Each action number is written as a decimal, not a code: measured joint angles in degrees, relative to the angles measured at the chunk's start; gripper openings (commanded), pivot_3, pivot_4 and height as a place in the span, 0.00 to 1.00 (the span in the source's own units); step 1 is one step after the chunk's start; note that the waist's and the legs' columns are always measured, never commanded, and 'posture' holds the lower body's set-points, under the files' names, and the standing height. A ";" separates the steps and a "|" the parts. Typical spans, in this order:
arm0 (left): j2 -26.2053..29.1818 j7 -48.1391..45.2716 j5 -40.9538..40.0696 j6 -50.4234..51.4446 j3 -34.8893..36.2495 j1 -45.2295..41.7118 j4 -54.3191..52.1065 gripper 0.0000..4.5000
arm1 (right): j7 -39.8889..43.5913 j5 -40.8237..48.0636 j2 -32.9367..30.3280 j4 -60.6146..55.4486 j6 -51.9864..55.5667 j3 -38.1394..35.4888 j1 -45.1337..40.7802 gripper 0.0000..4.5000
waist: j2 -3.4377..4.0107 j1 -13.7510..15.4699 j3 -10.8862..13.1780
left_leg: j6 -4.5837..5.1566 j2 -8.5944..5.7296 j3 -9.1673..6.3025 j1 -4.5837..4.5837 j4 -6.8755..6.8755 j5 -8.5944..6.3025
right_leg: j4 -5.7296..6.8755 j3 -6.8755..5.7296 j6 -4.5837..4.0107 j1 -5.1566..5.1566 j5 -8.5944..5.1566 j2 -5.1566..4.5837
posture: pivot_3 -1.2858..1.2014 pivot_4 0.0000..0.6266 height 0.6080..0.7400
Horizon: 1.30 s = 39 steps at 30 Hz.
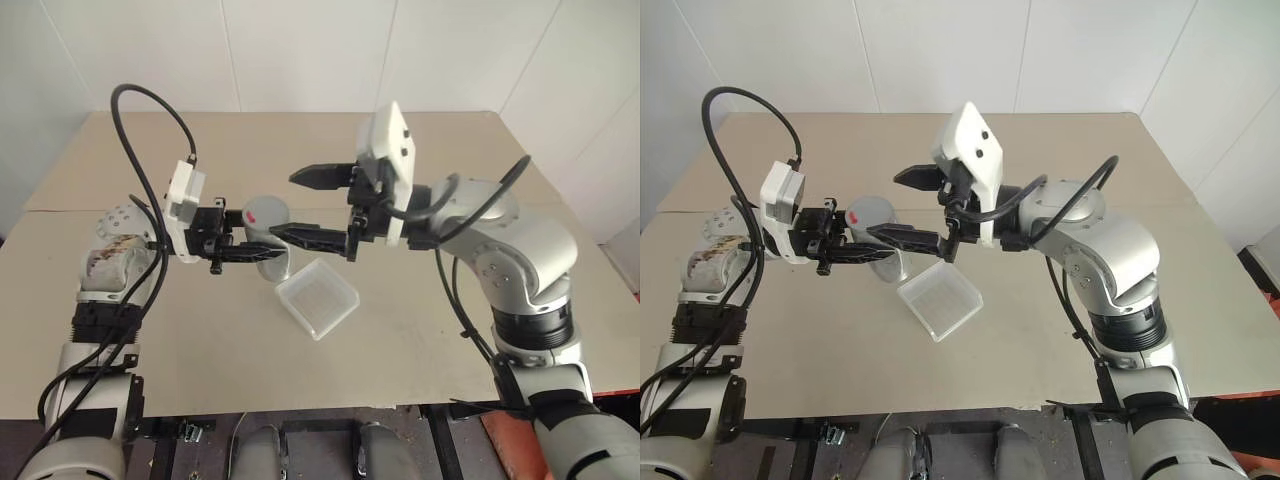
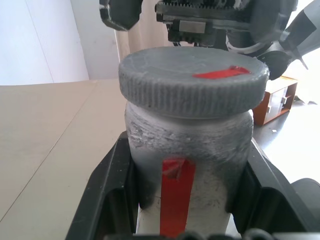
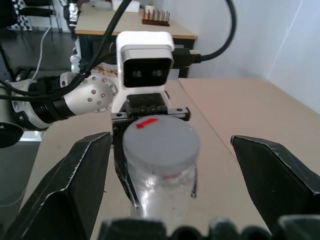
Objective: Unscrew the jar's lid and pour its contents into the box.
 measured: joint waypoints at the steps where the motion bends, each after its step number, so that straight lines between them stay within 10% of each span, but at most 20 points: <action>1: -0.04 -0.02 0.03 -0.02 0.00 -0.11 0.20 0.43 | -0.28 -0.32 0.24 0.05 0.10 0.82 -0.28 0.99 | 0.00 0.00 0.00 | 0.00 0.00 0.00 0.00 0.00 0.00 | 0.00 0.00 0.00 0.00 0.00 0.00 | 0.52 0.24 1.00; 17: -0.13 -0.46 0.17 -0.02 -0.03 -0.26 0.48 0.43 | -3.69 -3.73 4.64 3.57 1.90 4.07 -3.25 0.99 | 0.00 -0.01 0.00 | 0.00 0.00 0.00 0.00 0.00 0.00 | 0.01 -0.01 0.00 0.00 0.00 0.00 | 0.52 0.24 1.00; 24: -0.13 -0.43 0.27 -0.07 -0.03 -0.26 0.48 0.43 | -2.76 -3.62 4.73 4.32 2.38 4.56 -3.32 0.61 | 0.00 -0.02 0.00 | 0.00 0.00 0.00 0.00 0.00 0.00 | 0.01 -0.01 0.00 0.00 0.00 0.00 | 0.52 0.24 1.00; 39: -0.42 0.65 1.28 -2.32 -0.73 1.99 0.38 0.43 | -8.39 2.31 1.96 7.58 7.20 -9.99 -1.69 0.61 | -0.01 0.42 -0.01 | 0.04 -0.03 0.00 -0.01 0.00 -0.02 | -0.04 -0.06 0.00 0.08 0.00 -0.06 | 0.52 0.24 1.00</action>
